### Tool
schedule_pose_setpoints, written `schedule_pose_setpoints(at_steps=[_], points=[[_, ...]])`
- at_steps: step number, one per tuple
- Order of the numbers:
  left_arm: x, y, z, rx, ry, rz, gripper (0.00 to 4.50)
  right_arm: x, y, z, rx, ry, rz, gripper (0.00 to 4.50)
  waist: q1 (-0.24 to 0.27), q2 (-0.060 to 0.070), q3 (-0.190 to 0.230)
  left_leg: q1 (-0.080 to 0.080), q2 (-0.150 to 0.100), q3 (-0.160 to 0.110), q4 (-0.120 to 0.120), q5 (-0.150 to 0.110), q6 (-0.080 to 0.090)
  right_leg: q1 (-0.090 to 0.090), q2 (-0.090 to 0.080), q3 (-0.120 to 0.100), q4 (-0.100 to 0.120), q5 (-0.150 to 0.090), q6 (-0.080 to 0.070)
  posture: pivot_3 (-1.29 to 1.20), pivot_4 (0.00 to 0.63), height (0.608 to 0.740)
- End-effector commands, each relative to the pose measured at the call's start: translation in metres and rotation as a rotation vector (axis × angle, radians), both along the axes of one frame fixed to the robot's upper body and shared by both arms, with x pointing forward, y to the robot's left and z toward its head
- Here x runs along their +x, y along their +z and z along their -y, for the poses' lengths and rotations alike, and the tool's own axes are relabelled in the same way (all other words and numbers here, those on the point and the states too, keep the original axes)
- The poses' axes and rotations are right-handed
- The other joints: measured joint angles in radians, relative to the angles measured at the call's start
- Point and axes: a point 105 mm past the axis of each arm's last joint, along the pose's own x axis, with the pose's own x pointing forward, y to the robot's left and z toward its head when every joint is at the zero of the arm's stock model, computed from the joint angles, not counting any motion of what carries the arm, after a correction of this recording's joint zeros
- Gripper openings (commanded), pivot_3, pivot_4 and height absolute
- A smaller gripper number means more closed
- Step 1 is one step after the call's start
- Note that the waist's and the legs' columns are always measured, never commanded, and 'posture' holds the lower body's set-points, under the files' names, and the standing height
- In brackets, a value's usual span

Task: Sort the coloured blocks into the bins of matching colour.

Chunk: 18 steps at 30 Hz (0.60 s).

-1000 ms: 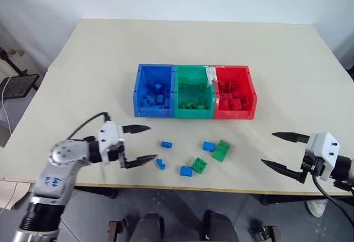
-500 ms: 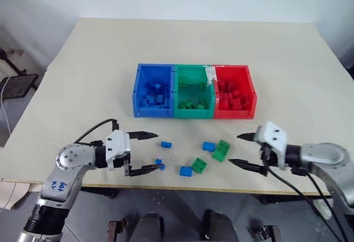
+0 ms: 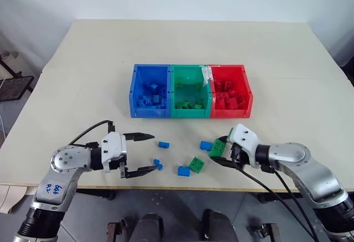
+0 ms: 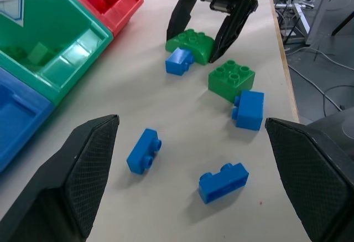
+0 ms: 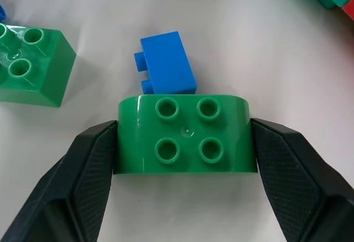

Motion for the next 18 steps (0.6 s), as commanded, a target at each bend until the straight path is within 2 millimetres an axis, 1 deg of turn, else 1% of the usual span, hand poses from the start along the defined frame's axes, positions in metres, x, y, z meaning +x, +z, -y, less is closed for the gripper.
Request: schedule_pose_setpoints(at_steps=[1, 3, 5, 6, 8, 9, 11, 14, 15, 17, 18], points=[[-0.002, 0.013, 0.0, -0.044, 0.009, 0.054, 4.5, 0.001, 0.021, 0.006, 0.029, 0.028, 0.043, 3.36, 0.001, 0.0, 0.0, 0.0, 0.0, 0.0, 0.0, 0.0, 0.0, 0.0, 0.0, 0.0, 0.0, 0.0, 0.0, 0.0, 0.15, 0.74], [0.002, 0.018, -0.006, -0.073, 0.058, 0.061, 4.5, 0.003, 0.045, 0.003, 0.102, 0.066, 0.077, 3.36, 0.001, 0.0, 0.0, 0.0, 0.0, 0.001, 0.0, 0.0, 0.0, 0.0, 0.0, 0.0, 0.0, 0.0, 0.0, 0.0, 0.15, 0.74], [0.006, 0.021, -0.013, -0.099, 0.117, 0.067, 4.5, 0.01, 0.068, -0.003, 0.175, 0.078, 0.11, 3.36, -0.002, 0.0, 0.0, -0.001, 0.0, 0.001, 0.0, 0.0, 0.0, 0.0, 0.0, 0.0, 0.0, 0.0, 0.0, 0.0, 0.15, 0.74], [0.009, 0.023, -0.017, -0.118, 0.15, 0.068, 4.5, 0.016, 0.08, -0.008, 0.217, 0.074, 0.13, 3.36, -0.005, 0.0, 0.0, 0.0, 0.0, 0.001, 0.0, 0.0, 0.0, 0.0, 0.0, 0.0, 0.0, 0.0, 0.0, 0.0, 0.15, 0.74], [0.014, 0.026, -0.027, -0.153, 0.225, 0.073, 4.5, 0.037, 0.107, -0.022, 0.329, 0.019, 0.163, 3.36, -0.018, 0.0, 0.0, 0.001, 0.001, 0.001, 0.0, 0.0, 0.0, 0.0, 0.001, 0.001, 0.001, 0.0, 0.0, 0.0, 0.15, 0.74], [0.015, 0.027, -0.032, -0.165, 0.253, 0.074, 4.5, 0.046, 0.115, -0.027, 0.355, -0.006, 0.174, 3.36, -0.023, 0.0, 0.0, 0.001, 0.001, 0.0, 0.0, 0.0, 0.0, -0.001, 0.001, 0.001, 0.002, 0.0, 0.0, 0.0, 0.15, 0.74], [0.017, 0.028, -0.04, -0.175, 0.298, 0.075, 4.5, 0.06, 0.122, -0.036, 0.339, -0.026, 0.218, 3.36, -0.024, 0.0, 0.0, 0.001, 0.002, 0.0, -0.001, 0.0, -0.001, -0.002, 0.001, 0.001, 0.004, 0.0, 0.0, 0.0, 0.15, 0.74], [0.016, 0.027, -0.054, -0.176, 0.364, 0.074, 4.5, 0.091, 0.129, -0.056, 0.312, -0.061, 0.281, 3.36, -0.026, 0.0, 0.0, 0.001, 0.001, 0.0, -0.001, -0.001, -0.001, -0.003, 0.001, 0.0, 0.005, 0.0, 0.0, 0.0, 0.15, 0.74], [0.015, 0.027, -0.057, -0.171, 0.376, 0.076, 4.5, 0.1, 0.129, -0.061, 0.311, -0.069, 0.29, 3.36, -0.025, 0.0, 0.0, 0.001, 0.001, 0.0, -0.001, -0.001, -0.002, -0.003, 0.001, 0.0, 0.005, 0.0, 0.0, 0.0, 0.15, 0.74], [0.012, 0.028, -0.062, -0.162, 0.393, 0.079, 4.5, 0.11, 0.125, -0.072, 0.297, -0.05, 0.278, 3.36, -0.029, 0.0, 0.0, 0.001, 0.001, 0.0, -0.001, -0.001, -0.002, -0.003, 0.001, 0.0, 0.005, 0.0, 0.0, 0.0, 0.15, 0.74], [0.011, 0.029, -0.062, -0.16, 0.394, 0.081, 4.5, 0.114, 0.125, -0.073, 0.3, -0.056, 0.282, 3.71, -0.03, 0.0, 0.0, 0.001, 0.001, 0.0, -0.001, -0.001, -0.002, -0.003, 0.001, 0.0, 0.005, 0.0, 0.0, 0.0, 0.15, 0.74]])
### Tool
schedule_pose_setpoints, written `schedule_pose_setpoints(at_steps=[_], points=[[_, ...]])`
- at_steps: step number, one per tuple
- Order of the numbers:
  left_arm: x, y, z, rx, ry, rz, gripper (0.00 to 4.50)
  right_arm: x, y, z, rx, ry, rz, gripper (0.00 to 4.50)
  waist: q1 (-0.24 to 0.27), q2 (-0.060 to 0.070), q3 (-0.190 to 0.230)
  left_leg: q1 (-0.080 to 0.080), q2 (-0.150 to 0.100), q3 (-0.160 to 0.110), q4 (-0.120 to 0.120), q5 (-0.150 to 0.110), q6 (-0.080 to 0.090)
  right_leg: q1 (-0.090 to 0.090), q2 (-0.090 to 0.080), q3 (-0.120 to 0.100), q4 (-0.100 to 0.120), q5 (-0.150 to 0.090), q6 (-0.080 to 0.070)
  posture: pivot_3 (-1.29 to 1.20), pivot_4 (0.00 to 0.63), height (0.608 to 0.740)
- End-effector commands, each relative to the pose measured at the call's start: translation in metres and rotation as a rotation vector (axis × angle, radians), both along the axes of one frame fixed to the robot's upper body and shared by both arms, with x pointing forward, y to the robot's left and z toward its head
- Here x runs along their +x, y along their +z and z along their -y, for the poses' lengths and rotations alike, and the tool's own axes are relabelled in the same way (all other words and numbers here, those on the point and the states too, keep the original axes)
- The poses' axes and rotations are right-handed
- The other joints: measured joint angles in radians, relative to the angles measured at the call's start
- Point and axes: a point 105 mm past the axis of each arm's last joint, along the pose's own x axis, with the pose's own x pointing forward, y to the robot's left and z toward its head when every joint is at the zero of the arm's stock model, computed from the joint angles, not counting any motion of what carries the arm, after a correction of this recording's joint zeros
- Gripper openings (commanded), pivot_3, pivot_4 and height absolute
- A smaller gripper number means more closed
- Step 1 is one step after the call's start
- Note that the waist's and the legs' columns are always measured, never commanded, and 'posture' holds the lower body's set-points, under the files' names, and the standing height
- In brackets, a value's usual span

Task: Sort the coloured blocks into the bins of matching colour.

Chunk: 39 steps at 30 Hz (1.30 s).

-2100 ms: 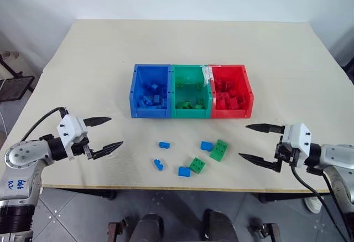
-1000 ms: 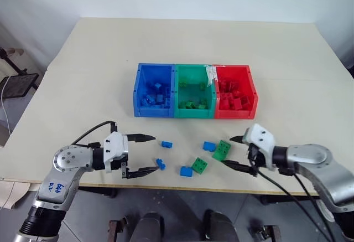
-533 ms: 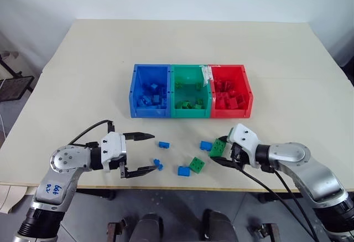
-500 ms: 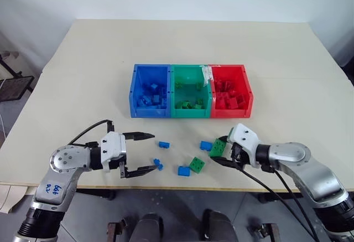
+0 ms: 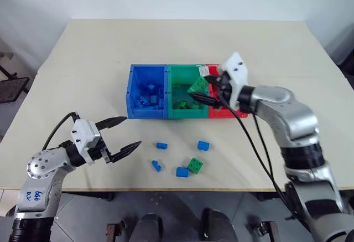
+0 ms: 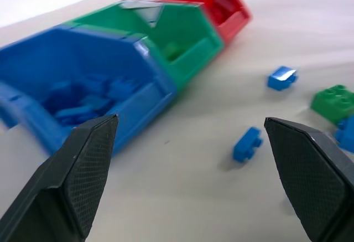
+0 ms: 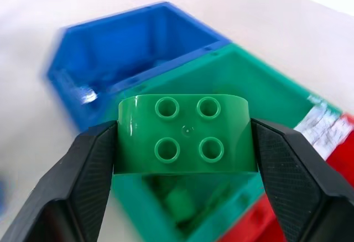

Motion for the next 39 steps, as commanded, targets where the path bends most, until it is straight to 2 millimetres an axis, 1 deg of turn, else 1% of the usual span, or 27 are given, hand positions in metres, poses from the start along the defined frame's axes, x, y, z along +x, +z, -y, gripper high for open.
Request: schedule_pose_setpoints(at_steps=[1, 2, 3, 6, 9, 11, 13, 15, 16, 17, 19, 21, 23, 25, 27, 29, 33, 38, 39], points=[[-0.005, 0.011, -0.006, 0.005, 0.02, 0.035, 4.5, 0.013, 0.006, -0.002, -0.011, -0.014, 0.061, 4.1, 0.001, 0.0, 0.0, 0.0, 0.0, 0.0, 0.0, 0.0, 0.0, 0.0, 0.0, 0.0, 0.0, 0.0, 0.0, 0.0, 0.15, 0.74], [-0.006, 0.012, -0.005, 0.007, 0.019, 0.036, 4.5, 0.014, 0.01, -0.003, -0.004, -0.016, 0.076, 4.36, 0.002, 0.0, 0.0, 0.0, 0.0, 0.0, 0.0, 0.0, 0.0, 0.0, 0.0, 0.0, 0.0, 0.0, 0.0, 0.0, 0.15, 0.74], [-0.007, 0.012, -0.005, 0.009, 0.019, 0.035, 4.5, 0.014, 0.013, -0.003, 0.003, -0.015, 0.088, 4.47, 0.003, 0.0, 0.0, 0.0, 0.0, 0.0, 0.0, 0.0, 0.0, 0.0, 0.0, 0.0, 0.0, 0.0, 0.0, 0.0, 0.15, 0.74], [-0.007, 0.01, -0.005, 0.015, 0.021, 0.0, 4.5, 0.006, 0.016, 0.001, -0.003, 0.016, 0.125, 4.47, 0.0, 0.0, 0.0, 0.0, 0.0, 0.0, 0.0, 0.0, 0.0, 0.0, 0.0, 0.0, 0.0, 0.0, 0.0, 0.0, 0.15, 0.74], [-0.008, 0.01, 0.001, 0.033, -0.017, -0.007, 4.5, -0.003, 0.005, 0.017, -0.026, 0.024, 0.102, 4.47, 0.002, 0.0, 0.0, 0.0, 0.0, 0.0, 0.0, 0.0, 0.0, 0.0, 0.0, 0.0, 0.0, 0.0, 0.0, 0.0, 0.15, 0.74], [-0.008, 0.008, 0.007, 0.049, -0.049, -0.008, 4.5, -0.017, 0.0, 0.034, -0.008, 0.054, 0.1, 4.47, 0.009, 0.0, 0.0, 0.0, 0.0, 0.0, 0.0, 0.0, 0.0, 0.0, 0.0, 0.0, 0.0, 0.0, 0.0, 0.0, 0.15, 0.74], [-0.008, 0.006, 0.011, 0.076, -0.085, -0.012, 4.5, -0.038, 0.001, 0.046, 0.011, 0.126, 0.121, 4.47, 0.012, 0.0, 0.0, -0.001, 0.0, 0.0, 0.0, 0.0, 0.0, 0.0, 0.0, 0.0, -0.001, 0.0, 0.0, 0.0, 0.15, 0.74], [-0.008, 0.001, 0.017, 0.122, -0.135, -0.017, 4.5, -0.064, -0.008, 0.072, 0.002, 0.174, 0.141, 4.47, 0.012, 0.0, 0.0, -0.001, 0.0, 0.0, 0.0, 0.0, 0.0, 0.0, 0.0, 0.0, -0.001, 0.0, 0.0, 0.0, 0.15, 0.74], [-0.008, 0.0, 0.018, 0.138, -0.152, -0.016, 4.5, -0.071, -0.012, 0.081, -0.017, 0.176, 0.147, 4.47, 0.013, 0.0, 0.0, -0.001, 0.0, 0.001, 0.0, 0.0, 0.0, 0.0, 0.0, 0.0, -0.001, 0.0, 0.0, 0.0, 0.15, 0.74], [-0.008, -0.002, 0.021, 0.15, -0.176, -0.021, 4.5, -0.078, -0.02, 0.094, -0.074, 0.162, 0.152, 4.47, 0.012, 0.0, 0.0, -0.001, 0.0, 0.001, 0.0, 0.0, 0.0, 0.0, 0.0, 0.0, -0.002, 0.0, 0.0, 0.0, 0.15, 0.74], [-0.009, -0.006, 0.029, 0.174, -0.234, -0.025, 4.5, -0.097, -0.041, 0.12, -0.193, 0.18, 0.143, 4.47, 0.012, 0.0, 0.0, -0.001, 0.0, 0.002, 0.0, 0.0, 0.0, 0.0, 0.0, 0.001, -0.002, 0.0, 0.0, 0.0, 0.15, 0.74], [-0.01, -0.008, 0.034, 0.184, -0.271, -0.027, 4.5, -0.109, -0.053, 0.136, -0.247, 0.184, 0.119, 4.47, 0.012, 0.0, 0.0, 0.0, 0.0, 0.003, 0.0, -0.001, 0.001, 0.001, 0.0, 0.001, -0.003, 0.0, 0.0, 0.0, 0.15, 0.74], [-0.01, -0.009, 0.038, 0.186, -0.304, -0.03, 4.5, -0.12, -0.066, 0.147, -0.294, 0.2, 0.07, 4.47, 0.006, 0.0, 0.0, 0.001, 0.0, 0.005, 0.0, -0.001, 0.001, 0.001, 0.0, 0.003, -0.003, 0.0, 0.0, 0.0, 0.15, 0.74], [-0.008, -0.01, 0.042, 0.184, -0.328, -0.024, 4.5, -0.124, -0.074, 0.148, -0.3, 0.203, 0.039, 4.47, 0.004, 0.0, 0.0, 0.002, 0.001, 0.007, 0.0, -0.001, 0.001, 0.001, 0.0, 0.004, -0.003, 0.0, 0.0, 0.0, 0.15, 0.74], [-0.008, -0.01, 0.043, 0.187, -0.337, -0.016, 4.5, -0.123, -0.076, 0.138, -0.279, 0.216, 0.015, 4.47, 0.003, 0.0, 0.0, 0.003, 0.001, 0.007, 0.0, 0.0, 0.001, 0.001, 0.0, 0.005, -0.002, 0.0, 0.0, 0.0, 0.15, 0.74], [-0.009, -0.008, 0.041, 0.18, -0.345, -0.014, 4.5, -0.119, -0.085, 0.121, -0.317, 0.226, -0.05, 4.47, 0.004, 0.0, 0.0, 0.003, 0.001, 0.008, 0.0, 0.0, 0.001, 0.001, 0.0, 0.005, -0.002, 0.0, 0.0, 0.0, 0.15, 0.74], [-0.011, -0.009, 0.033, 0.182, -0.319, -0.021, 4.5, -0.111, -0.088, 0.083, -0.3, 0.257, -0.093, 4.47, 0.009, 0.0, 0.0, 0.002, 0.001, 0.007, 0.001, 0.0, 0.001, 0.001, 0.0, 0.005, -0.002, 0.0, 0.0, 0.0, 0.15, 0.74], [-0.016, -0.012, 0.031, 0.185, -0.302, -0.027, 4.5, -0.102, -0.098, 0.054, -0.313, 0.305, -0.12, 4.47, 0.015, 0.0, 0.0, 0.001, 0.001, 0.006, 0.001, -0.001, 0.001, 0.001, 0.0, 0.004, -0.003, 0.0, 0.0, 0.0, 0.15, 0.74], [-0.017, -0.012, 0.031, 0.186, -0.299, -0.028, 4.5, -0.099, -0.102, 0.051, -0.334, 0.306, -0.118, 4.29, 0.016, 0.0, 0.0, 0.001, 0.001, 0.005, 0.001, -0.001, 0.001, 0.001, 0.0, 0.004, -0.003, 0.0, 0.0, 0.0, 0.15, 0.74]])
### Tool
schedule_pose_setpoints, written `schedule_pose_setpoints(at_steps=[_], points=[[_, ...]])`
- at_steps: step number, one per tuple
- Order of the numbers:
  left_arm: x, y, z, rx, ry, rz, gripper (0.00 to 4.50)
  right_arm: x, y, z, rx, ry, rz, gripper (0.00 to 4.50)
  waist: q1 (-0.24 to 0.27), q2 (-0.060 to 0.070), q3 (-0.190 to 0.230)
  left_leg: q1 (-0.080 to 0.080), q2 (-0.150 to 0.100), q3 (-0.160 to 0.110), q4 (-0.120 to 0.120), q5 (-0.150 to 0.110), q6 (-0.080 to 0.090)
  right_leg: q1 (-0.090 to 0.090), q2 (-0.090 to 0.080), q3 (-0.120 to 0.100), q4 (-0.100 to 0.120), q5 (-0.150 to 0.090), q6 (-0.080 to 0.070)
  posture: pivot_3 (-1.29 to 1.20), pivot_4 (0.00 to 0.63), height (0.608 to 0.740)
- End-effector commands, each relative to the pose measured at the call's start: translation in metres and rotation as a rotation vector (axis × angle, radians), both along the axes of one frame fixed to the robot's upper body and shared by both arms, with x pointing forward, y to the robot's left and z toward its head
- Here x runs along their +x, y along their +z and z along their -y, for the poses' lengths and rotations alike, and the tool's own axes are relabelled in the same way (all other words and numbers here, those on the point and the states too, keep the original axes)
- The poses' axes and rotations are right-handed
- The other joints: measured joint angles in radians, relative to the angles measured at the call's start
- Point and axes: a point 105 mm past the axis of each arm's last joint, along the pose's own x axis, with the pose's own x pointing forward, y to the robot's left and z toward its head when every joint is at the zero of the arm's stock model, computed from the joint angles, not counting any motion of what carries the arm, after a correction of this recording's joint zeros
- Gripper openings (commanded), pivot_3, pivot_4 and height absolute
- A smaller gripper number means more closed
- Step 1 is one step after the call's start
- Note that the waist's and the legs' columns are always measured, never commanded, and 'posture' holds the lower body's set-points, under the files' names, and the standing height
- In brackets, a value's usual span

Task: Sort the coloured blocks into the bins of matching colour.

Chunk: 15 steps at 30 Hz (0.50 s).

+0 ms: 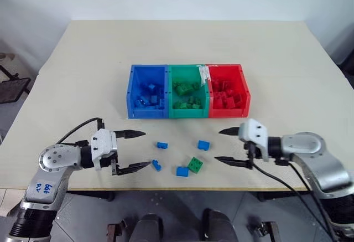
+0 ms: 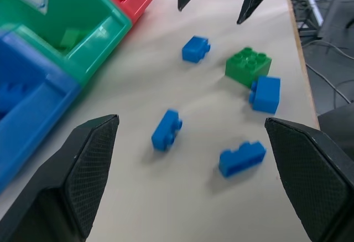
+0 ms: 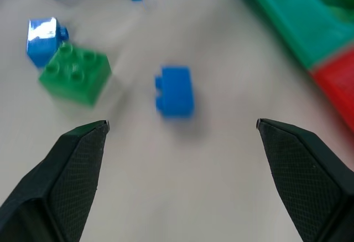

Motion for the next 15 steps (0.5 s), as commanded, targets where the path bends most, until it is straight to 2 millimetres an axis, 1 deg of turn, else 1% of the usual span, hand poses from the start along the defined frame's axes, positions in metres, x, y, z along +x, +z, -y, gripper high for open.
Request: schedule_pose_setpoints(at_steps=[1, 2, 4, 5, 8, 11, 15], points=[[-0.005, 0.01, 0.0, 0.006, -0.001, 0.05, 4.5, 0.006, -0.009, -0.008, -0.053, 0.009, 0.004, 4.09, 0.001, 0.0, 0.0, 0.0, 0.0, 0.0, 0.0, 0.0, 0.0, 0.0, 0.0, 0.0, 0.0, 0.0, 0.0, 0.0, 0.15, 0.74], [-0.005, 0.01, -0.001, 0.007, 0.004, 0.052, 4.5, 0.008, -0.012, -0.008, -0.075, 0.014, -0.002, 3.88, 0.001, 0.0, 0.0, 0.0, 0.0, 0.0, 0.0, 0.0, 0.0, 0.0, 0.0, 0.0, 0.0, 0.0, 0.0, 0.0, 0.15, 0.74], [-0.006, 0.011, -0.002, 0.007, 0.013, 0.056, 4.5, 0.01, -0.015, -0.008, -0.095, 0.019, -0.013, 3.23, 0.0, 0.0, 0.0, 0.0, 0.0, 0.0, 0.0, 0.0, 0.0, 0.0, 0.0, 0.0, 0.0, 0.0, 0.0, 0.0, 0.15, 0.74], [-0.007, 0.012, -0.003, 0.007, 0.02, 0.059, 4.5, 0.011, -0.014, -0.009, -0.092, 0.023, -0.013, 2.96, 0.0, 0.0, 0.0, 0.0, 0.0, 0.0, 0.0, 0.0, 0.0, 0.0, 0.0, 0.0, 0.0, 0.0, 0.0, 0.0, 0.15, 0.74], [-0.008, 0.013, -0.006, 0.002, 0.04, 0.065, 4.5, 0.014, -0.009, -0.012, -0.068, 0.03, -0.01, 1.88, -0.005, 0.0, 0.0, 0.0, 0.0, 0.0, 0.0, 0.0, 0.0, 0.0, 0.0, 0.0, 0.0, 0.0, 0.0, 0.0, 0.15, 0.74], [-0.01, 0.013, -0.007, -0.014, 0.067, 0.068, 4.5, 0.018, -0.005, -0.015, -0.05, 0.031, -0.008, 0.9, -0.007, 0.0, 0.0, 0.0, 0.0, 0.0, -0.001, 0.0, 0.0, 0.0, 0.0, 0.0, 0.0, 0.0, 0.0, 0.0, 0.15, 0.74], [-0.01, 0.016, -0.009, -0.061, 0.13, 0.075, 4.5, 0.022, 0.007, -0.023, -0.002, 0.039, -0.004, 0.87, -0.007, 0.0, 0.0, 0.0, 0.0, 0.0, -0.001, 0.0, 0.0, 0.0, 0.0, 0.0, 0.0, 0.0, 0.0, 0.0, 0.15, 0.74]])
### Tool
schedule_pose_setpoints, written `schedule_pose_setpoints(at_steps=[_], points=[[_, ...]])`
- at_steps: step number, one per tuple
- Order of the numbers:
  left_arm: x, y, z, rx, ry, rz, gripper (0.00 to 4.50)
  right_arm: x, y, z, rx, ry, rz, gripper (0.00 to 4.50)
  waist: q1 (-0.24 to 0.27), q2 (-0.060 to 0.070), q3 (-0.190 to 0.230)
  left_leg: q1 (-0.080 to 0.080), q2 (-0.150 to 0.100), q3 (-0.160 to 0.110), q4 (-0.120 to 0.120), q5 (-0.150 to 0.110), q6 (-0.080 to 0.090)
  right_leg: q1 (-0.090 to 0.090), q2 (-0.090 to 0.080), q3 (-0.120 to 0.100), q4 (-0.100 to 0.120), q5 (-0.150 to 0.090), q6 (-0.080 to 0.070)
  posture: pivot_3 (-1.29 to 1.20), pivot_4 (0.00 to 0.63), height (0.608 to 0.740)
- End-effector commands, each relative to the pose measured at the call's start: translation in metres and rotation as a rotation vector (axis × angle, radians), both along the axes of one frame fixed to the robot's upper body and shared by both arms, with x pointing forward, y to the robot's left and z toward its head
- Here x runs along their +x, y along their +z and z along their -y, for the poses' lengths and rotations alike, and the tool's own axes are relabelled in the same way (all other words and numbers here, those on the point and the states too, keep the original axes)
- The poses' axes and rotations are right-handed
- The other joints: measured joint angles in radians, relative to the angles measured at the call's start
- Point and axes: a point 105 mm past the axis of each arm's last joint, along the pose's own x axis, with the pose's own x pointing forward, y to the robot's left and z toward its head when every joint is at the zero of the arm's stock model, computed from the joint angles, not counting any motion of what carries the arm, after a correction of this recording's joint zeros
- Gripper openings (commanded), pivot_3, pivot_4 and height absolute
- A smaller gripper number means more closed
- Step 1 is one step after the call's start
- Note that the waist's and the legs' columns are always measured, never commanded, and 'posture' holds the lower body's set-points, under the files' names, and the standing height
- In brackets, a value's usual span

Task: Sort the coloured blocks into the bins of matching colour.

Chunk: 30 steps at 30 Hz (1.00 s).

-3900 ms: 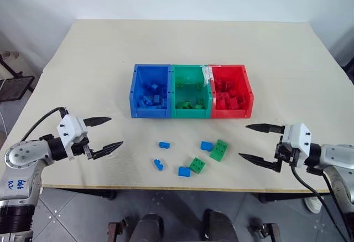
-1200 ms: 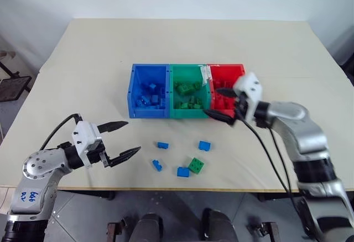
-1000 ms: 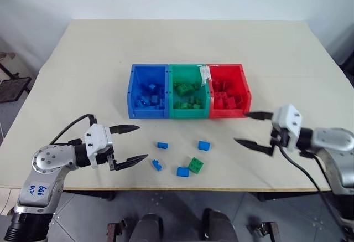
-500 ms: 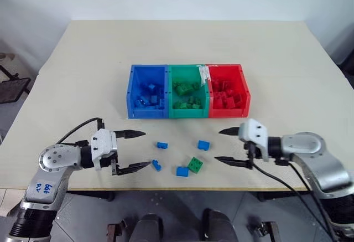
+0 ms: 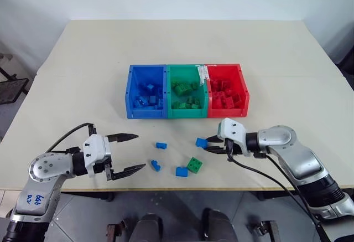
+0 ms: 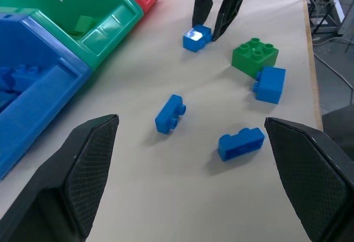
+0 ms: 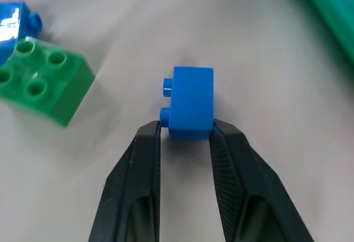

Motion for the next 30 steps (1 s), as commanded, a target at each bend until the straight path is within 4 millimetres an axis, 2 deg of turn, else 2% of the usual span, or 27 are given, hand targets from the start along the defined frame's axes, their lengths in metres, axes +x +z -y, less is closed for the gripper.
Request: schedule_pose_setpoints(at_steps=[1, 6, 9, 11, 15, 17, 18, 19, 22, 25, 27, 30], points=[[-0.001, 0.013, -0.004, -0.062, 0.064, 0.048, 4.5, 0.002, 0.023, -0.012, 0.071, 0.033, 0.029, 0.87, 0.0, 0.0, 0.0, 0.0, 0.0, 0.0, 0.0, 0.0, 0.0, 0.0, 0.0, 0.0, 0.0, 0.0, 0.0, 0.0, 0.15, 0.74], [0.001, 0.024, -0.022, -0.163, 0.213, 0.064, 4.5, 0.006, 0.072, -0.049, 0.256, 0.086, 0.031, 0.87, -0.007, 0.0, 0.0, 0.0, 0.0, 0.0, 0.0, 0.0, 0.0, 0.0, 0.0, 0.0, 0.0, 0.0, 0.0, 0.0, 0.15, 0.74], [-0.001, 0.026, -0.038, -0.212, 0.321, 0.065, 4.5, 0.027, 0.1, -0.077, 0.323, 0.057, 0.086, 0.87, -0.01, 0.0, 0.0, 0.0, 0.001, -0.001, 0.0, 0.0, -0.001, -0.001, 0.001, 0.0, 0.002, 0.0, 0.0, 0.0, 0.15, 0.74], [-0.006, 0.023, -0.045, -0.223, 0.372, 0.057, 4.5, 0.044, 0.112, -0.097, 0.361, 0.024, 0.119, 0.87, -0.018, 0.0, 0.0, 0.0, 0.001, -0.001, 0.0, -0.001, -0.001, -0.001, 0.001, 0.0, 0.003, 0.0, 0.0, 0.0, 0.15, 0.74], [-0.013, 0.018, -0.048, -0.211, 0.406, 0.039, 4.5, 0.072, 0.109, -0.119, 0.324, -0.028, 0.19, 0.87, -0.022, 0.0, 0.0, 0.0, 0.001, -0.004, 0.0, -0.001, -0.002, -0.001, 0.001, -0.001, 0.004, 0.0, 0.0, 0.0, 0.15, 0.74], [-0.015, 0.016, -0.05, -0.2, 0.413, 0.031, 4.5, 0.077, 0.112, -0.133, 0.345, -0.008, 0.189, 0.87, -0.027, -0.001, 0.0, 0.0, 0.0, -0.003, 0.0, -0.001, -0.002, -0.002, 0.001, -0.001, 0.004, 0.0, 0.0, 0.0, 0.15, 0.74], [-0.015, 0.016, -0.05, -0.198, 0.414, 0.031, 4.5, 0.077, 0.114, -0.14, 0.357, 0.007, 0.184, 1.59, -0.029, 0.0, 0.0, 0.0, 0.0, -0.003, 0.0, -0.001, -0.002, -0.002, 0.001, -0.001, 0.004, 0.0, 0.0, 0.0, 0.15, 0.74], [-0.015, 0.016, -0.05, -0.197, 0.415, 0.031, 4.5, 0.077, 0.114, -0.143, 0.364, 0.016, 0.182, 1.79, -0.032, 0.0, 0.0, 0.0, 0.001, -0.003, -0.001, -0.001, -0.002, -0.002, 0.001, -0.001, 0.004, 0.0, 0.0, 0.0, 0.15, 0.74], [-0.013, 0.017, -0.049, -0.197, 0.411, 0.038, 4.5, 0.081, 0.116, -0.144, 0.358, 0.02, 0.226, 2.82, -0.034, 0.0, 0.0, 0.0, 0.002, -0.003, -0.001, -0.001, -0.002, -0.003, 0.002, -0.001, 0.004, 0.0, -0.001, 0.0, 0.15, 0.74], [-0.011, 0.018, -0.046, -0.195, 0.4, 0.039, 4.5, 0.082, 0.119, -0.137, 0.373, 0.019, 0.258, 3.82, -0.034, 0.0, 0.0, 0.0, 0.002, -0.003, -0.001, -0.001, -0.003, -0.003, 0.002, -0.001, 0.004, 0.0, -0.001, 0.0, 0.15, 0.74], [-0.009, 0.019, -0.044, -0.193, 0.383, 0.034, 4.5, 0.076, 0.123, -0.122, 0.385, 0.05, 0.291, 4.47, -0.031, 0.0, 0.0, 0.0, 0.002, -0.003, -0.001, -0.001, -0.003, -0.003, 0.003, -0.001, 0.004, 0.0, -0.001, 0.0, 0.15, 0.74], [-0.007, 0.013, -0.035, -0.141, 0.292, -0.008, 4.5, 0.053, 0.112, -0.072, 0.392, 0.144, 0.318, 4.47, -0.015, -0.001, 0.0, -0.001, 0.001, -0.004, 0.0, -0.002, -0.002, -0.002, 0.002, -0.001, 0.004, 0.0, -0.001, 0.0, 0.15, 0.74]])
